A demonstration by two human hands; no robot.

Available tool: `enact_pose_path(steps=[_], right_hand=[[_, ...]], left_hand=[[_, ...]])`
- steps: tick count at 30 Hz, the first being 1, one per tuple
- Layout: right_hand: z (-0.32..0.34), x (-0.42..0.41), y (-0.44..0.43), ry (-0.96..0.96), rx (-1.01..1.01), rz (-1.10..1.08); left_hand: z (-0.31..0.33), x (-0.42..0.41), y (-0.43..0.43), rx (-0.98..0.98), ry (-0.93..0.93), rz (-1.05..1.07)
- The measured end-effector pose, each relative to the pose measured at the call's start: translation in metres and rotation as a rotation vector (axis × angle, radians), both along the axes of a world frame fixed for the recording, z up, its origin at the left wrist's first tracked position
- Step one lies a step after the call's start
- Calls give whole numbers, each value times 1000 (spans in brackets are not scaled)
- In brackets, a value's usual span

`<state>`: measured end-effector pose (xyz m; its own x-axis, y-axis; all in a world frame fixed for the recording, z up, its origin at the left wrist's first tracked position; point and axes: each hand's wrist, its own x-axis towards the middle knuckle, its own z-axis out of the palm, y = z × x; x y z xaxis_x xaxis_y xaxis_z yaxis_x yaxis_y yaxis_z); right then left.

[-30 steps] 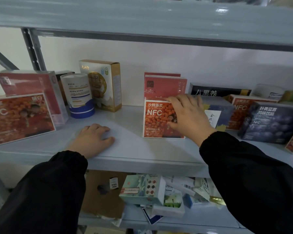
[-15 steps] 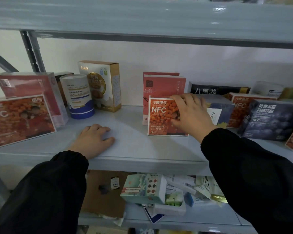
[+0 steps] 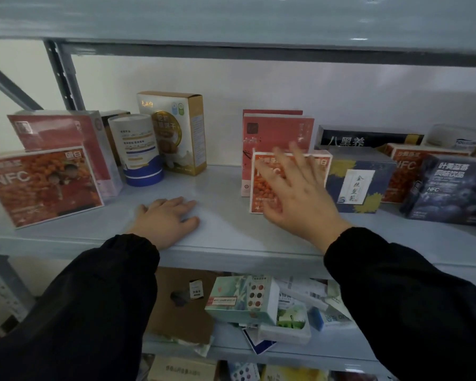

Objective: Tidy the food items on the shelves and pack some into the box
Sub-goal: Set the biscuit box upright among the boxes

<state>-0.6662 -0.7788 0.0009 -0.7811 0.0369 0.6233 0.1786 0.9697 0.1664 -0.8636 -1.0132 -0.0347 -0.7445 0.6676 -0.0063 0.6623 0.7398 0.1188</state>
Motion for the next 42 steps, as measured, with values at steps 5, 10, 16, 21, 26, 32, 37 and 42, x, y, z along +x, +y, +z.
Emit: enact_pose_path(steps=[5,10,16,21,26,32,37,42], right_hand=[[-28,-28,-47,-303,-243,255],[-34,-64,-67,-526,-456,292],[-37,-123,-84,-676,-493,211],[-27,-170,-88,-539,-781,181],[-30,-204,-70,-179,-1116,189],[-25,-245,-58,14,-1353,185],[-24,-282,-45,44,-1331,62],[-30,-306,-35,12,-1361,52]], left_hand=[[5,10,-5,26,-21,29],[4,7,-27,8,-47,135],[5,-1,-52,-30,-80,263],[6,-8,-40,-50,-1,261],[-1,-27,-31,5,-18,219],[-8,-29,-34,100,-22,209],[-4,-28,-34,108,-27,214],[-6,-30,-34,111,-12,214]])
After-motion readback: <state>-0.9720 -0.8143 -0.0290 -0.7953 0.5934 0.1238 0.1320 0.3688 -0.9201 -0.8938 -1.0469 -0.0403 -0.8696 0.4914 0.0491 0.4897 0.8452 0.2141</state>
